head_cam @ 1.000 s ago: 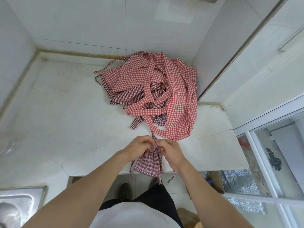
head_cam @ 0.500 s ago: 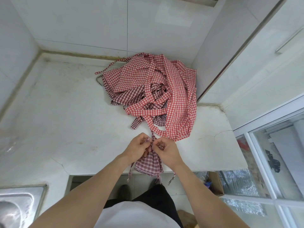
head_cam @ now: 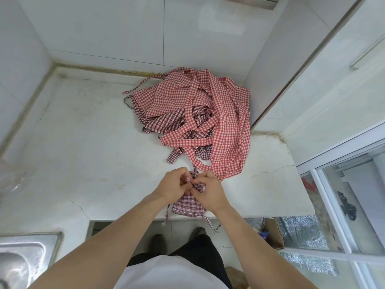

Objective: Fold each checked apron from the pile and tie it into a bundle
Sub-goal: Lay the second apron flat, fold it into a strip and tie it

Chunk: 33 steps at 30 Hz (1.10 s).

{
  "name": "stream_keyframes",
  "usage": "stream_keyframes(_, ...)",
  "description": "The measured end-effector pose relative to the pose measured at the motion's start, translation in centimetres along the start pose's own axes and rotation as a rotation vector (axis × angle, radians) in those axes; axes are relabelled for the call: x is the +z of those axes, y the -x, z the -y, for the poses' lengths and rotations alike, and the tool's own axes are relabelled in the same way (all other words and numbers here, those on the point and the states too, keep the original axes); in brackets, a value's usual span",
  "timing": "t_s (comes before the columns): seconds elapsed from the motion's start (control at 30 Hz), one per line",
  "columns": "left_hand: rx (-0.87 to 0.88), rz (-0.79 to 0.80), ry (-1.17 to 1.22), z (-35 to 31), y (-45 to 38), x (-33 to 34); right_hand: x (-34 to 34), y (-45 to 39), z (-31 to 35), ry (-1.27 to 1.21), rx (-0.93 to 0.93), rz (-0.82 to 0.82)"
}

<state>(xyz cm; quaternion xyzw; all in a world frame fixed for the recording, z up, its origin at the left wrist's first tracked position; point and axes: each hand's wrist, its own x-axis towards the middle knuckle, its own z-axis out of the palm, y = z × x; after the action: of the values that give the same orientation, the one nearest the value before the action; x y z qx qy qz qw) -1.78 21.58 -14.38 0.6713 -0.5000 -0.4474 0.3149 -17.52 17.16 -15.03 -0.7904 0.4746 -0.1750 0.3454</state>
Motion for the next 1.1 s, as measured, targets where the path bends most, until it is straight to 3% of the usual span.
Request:
stream_keyframes(0.23,0.032,-0.196,-0.110,-0.1,-0.1,0.6,0.0,-0.7,0.5,0.011,-0.020,0.013)
stream_keyframes(0.4,0.060,-0.147,-0.119,-0.2,-0.1,0.1,0.4,-0.7,0.6,0.017,-0.003,0.002)
stream_keyframes(0.53,0.125,-0.183,-0.287,0.2,-0.3,0.4,0.7,-0.7,0.5,0.088,0.036,0.001)
stream_keyframes(0.7,-0.020,-0.152,-0.326,-0.6,-0.8,0.5,1.2,-0.3,0.7,0.157,0.078,-0.084)
stream_keyframes(0.9,-0.240,0.011,-0.049,-0.6,-1.6,-0.7,1.4,0.9,0.2,0.079,0.016,-0.115)
stream_keyframes(1.1,-0.367,-0.033,0.266,-1.0,-1.5,-0.4,1.3,1.0,0.2,0.042,0.009,-0.159)
